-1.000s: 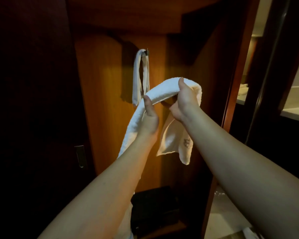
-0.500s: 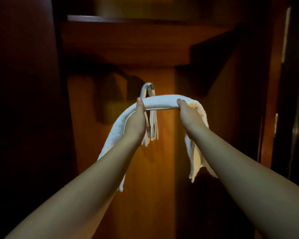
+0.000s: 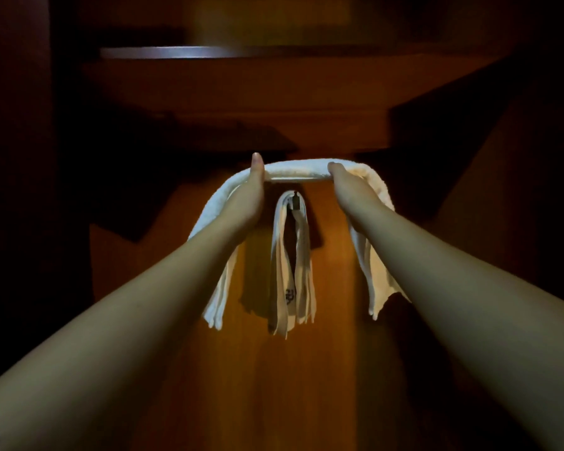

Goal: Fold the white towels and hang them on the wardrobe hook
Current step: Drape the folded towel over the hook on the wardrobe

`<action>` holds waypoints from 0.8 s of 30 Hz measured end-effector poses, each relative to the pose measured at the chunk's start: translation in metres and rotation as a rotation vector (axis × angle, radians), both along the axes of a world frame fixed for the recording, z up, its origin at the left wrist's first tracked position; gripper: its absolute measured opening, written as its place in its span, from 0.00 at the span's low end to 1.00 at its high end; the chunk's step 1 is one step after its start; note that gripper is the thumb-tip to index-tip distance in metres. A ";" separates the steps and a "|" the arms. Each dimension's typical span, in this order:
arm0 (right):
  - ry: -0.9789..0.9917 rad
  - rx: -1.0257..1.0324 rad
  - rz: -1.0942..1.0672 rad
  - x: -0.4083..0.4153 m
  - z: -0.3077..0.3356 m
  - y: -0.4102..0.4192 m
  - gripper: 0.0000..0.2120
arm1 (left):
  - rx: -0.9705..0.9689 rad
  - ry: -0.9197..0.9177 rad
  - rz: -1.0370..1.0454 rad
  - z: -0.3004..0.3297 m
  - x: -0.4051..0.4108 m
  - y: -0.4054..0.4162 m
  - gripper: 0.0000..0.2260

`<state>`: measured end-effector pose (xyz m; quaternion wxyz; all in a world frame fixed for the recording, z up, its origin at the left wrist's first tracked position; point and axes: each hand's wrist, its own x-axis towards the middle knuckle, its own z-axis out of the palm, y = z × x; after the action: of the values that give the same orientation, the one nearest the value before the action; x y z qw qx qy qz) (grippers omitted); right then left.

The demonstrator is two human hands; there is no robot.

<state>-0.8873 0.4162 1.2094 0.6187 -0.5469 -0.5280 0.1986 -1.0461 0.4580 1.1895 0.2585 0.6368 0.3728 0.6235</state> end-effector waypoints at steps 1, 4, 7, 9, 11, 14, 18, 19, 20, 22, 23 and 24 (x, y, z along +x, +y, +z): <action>0.005 -0.006 0.012 0.001 0.002 0.007 0.23 | -0.011 0.010 0.001 0.003 0.001 0.008 0.33; 0.022 -0.023 0.009 0.003 0.004 0.027 0.29 | -0.060 0.043 -0.027 0.007 0.003 0.030 0.30; 0.096 -0.047 0.013 0.003 0.001 0.044 0.29 | -0.088 0.042 -0.054 0.005 0.006 0.040 0.27; 0.116 -0.042 0.019 0.000 -0.006 0.054 0.28 | -0.068 0.032 -0.061 0.002 0.006 0.058 0.32; 0.123 -0.043 0.036 -0.001 -0.013 0.064 0.28 | -0.082 0.026 -0.070 -0.001 0.004 0.066 0.34; 0.149 -0.061 0.061 0.001 -0.025 0.079 0.34 | -0.126 0.067 -0.116 -0.005 0.003 0.075 0.32; 0.205 0.001 0.073 0.007 -0.035 0.091 0.36 | -0.123 0.066 -0.137 -0.007 0.008 0.074 0.24; 0.216 0.015 0.069 0.008 -0.036 0.093 0.35 | -0.118 0.066 -0.138 -0.007 0.010 0.074 0.24; 0.225 0.023 0.067 0.008 -0.037 0.094 0.34 | -0.111 0.063 -0.148 -0.007 0.010 0.076 0.24; 0.224 0.027 0.069 0.010 -0.038 0.099 0.36 | -0.099 0.067 -0.164 -0.008 0.009 0.078 0.27; 0.220 0.026 0.083 0.012 -0.039 0.102 0.40 | -0.107 0.066 -0.171 -0.010 0.009 0.076 0.29; 0.224 0.020 0.103 0.013 -0.042 0.106 0.45 | -0.119 0.060 -0.178 -0.013 0.008 0.076 0.32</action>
<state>-0.8747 0.5226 1.1678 0.6680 -0.4873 -0.4851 0.2847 -1.0377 0.5343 1.1762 0.3388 0.6694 0.3586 0.5554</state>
